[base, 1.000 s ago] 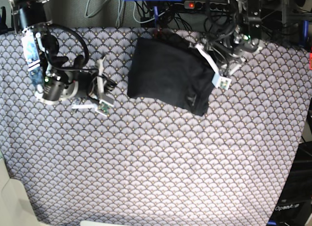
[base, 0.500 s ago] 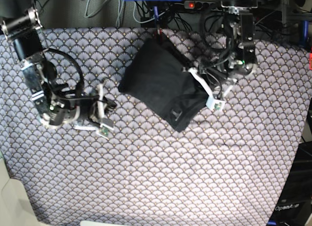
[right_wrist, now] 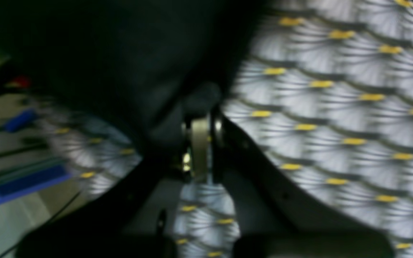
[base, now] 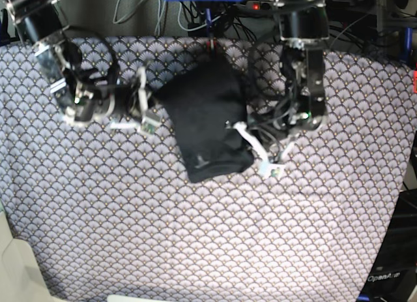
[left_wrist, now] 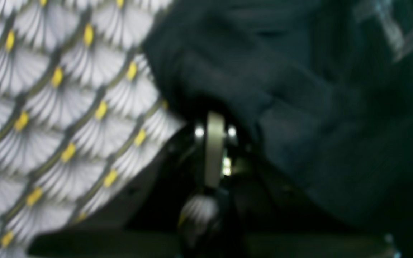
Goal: Fold the T-shirt properly
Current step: 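Rotate the folded bundle upright with the left gripper and release it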
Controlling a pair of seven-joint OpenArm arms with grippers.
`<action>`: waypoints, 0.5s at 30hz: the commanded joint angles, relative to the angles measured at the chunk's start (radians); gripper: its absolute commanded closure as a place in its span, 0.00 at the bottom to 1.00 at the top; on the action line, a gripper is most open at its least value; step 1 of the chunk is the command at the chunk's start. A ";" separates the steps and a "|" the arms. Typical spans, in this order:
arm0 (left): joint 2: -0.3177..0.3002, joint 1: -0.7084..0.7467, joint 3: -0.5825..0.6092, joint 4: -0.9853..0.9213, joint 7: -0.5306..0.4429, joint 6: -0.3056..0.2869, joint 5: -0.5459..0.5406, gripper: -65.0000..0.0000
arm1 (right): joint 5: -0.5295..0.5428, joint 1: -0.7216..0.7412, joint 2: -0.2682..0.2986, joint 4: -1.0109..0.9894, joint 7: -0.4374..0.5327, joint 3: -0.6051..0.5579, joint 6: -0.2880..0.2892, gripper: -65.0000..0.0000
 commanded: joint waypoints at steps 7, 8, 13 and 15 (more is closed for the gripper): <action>0.047 -0.123 0.002 -0.075 -0.028 -0.009 -0.017 1.00 | 0.022 -0.094 0.010 0.109 0.019 0.007 0.003 1.00; 0.047 -0.126 0.002 -0.075 -0.038 -0.009 -0.020 1.00 | 0.022 -0.097 0.010 0.106 0.019 0.007 0.003 1.00; 0.039 -0.124 0.001 -0.064 -0.040 -0.009 -0.026 1.00 | 0.022 -0.146 0.043 0.110 0.019 0.128 0.003 1.00; 0.035 -0.115 -0.004 -0.038 -0.037 -0.009 -0.022 1.00 | 0.022 -0.164 0.053 0.127 0.019 0.180 0.003 1.00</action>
